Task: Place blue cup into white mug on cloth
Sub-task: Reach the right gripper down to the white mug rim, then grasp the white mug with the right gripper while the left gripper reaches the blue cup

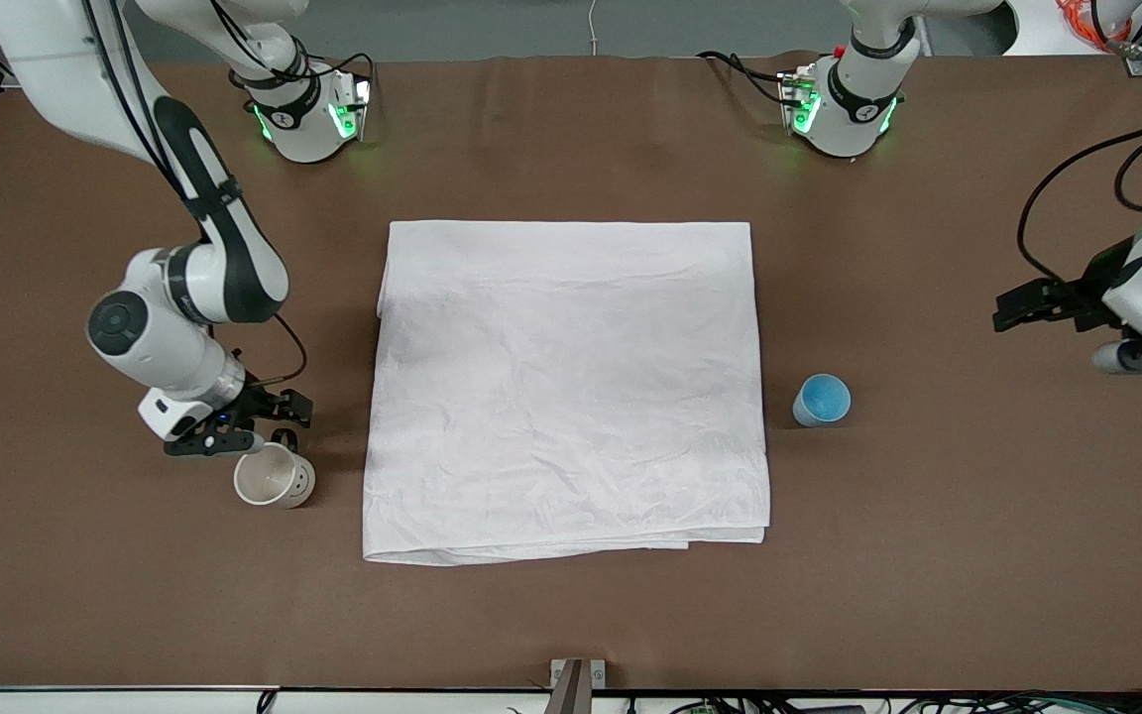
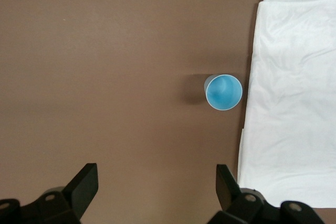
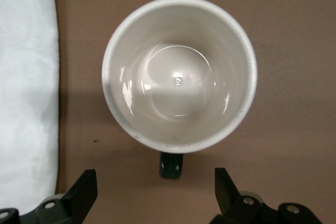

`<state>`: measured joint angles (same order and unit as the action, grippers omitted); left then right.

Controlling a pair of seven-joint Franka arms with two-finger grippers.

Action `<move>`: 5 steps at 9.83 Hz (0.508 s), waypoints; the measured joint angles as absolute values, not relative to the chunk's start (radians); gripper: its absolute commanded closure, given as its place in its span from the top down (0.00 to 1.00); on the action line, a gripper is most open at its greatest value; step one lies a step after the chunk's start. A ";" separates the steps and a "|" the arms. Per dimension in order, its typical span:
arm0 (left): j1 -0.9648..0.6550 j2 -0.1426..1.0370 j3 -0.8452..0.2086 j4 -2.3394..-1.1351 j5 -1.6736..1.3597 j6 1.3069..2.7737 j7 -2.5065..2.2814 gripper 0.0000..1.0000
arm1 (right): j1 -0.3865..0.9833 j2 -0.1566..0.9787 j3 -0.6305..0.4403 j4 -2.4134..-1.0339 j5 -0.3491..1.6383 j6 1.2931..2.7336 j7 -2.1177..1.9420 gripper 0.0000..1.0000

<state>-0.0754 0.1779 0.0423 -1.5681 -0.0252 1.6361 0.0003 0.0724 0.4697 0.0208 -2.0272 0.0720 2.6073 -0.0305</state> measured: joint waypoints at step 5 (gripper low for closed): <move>-0.201 0.359 0.026 -1.576 -0.026 1.734 -0.007 0.99 | 0.073 0.495 0.016 -1.997 0.072 2.668 -0.031 0.98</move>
<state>-0.2015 0.3587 0.0261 -1.5757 -0.0263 1.7342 -0.0066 0.0732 0.4945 0.0161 -1.9966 0.0720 2.6684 -0.0305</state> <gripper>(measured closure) 0.009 0.013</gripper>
